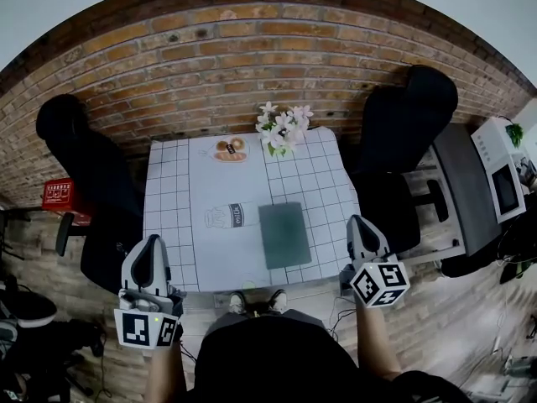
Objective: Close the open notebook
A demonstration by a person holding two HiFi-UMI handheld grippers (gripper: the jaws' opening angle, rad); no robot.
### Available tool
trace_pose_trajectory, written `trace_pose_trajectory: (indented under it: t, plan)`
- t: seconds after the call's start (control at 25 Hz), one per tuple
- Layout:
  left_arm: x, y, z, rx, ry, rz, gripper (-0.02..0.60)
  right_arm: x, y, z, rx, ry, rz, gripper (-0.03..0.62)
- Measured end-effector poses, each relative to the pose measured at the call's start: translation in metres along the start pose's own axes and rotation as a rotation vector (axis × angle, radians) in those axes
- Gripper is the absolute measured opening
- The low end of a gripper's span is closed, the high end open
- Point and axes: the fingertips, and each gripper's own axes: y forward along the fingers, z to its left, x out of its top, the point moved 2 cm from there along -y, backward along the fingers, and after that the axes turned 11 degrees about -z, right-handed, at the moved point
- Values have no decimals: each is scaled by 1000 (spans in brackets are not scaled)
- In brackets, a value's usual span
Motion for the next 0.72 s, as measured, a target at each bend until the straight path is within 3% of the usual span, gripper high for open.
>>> trace_pose_trajectory:
  t: [0.72]
  plan:
    - [-16,1,1,22,3,-16,25,39,3,14,34,-88,-125,14]
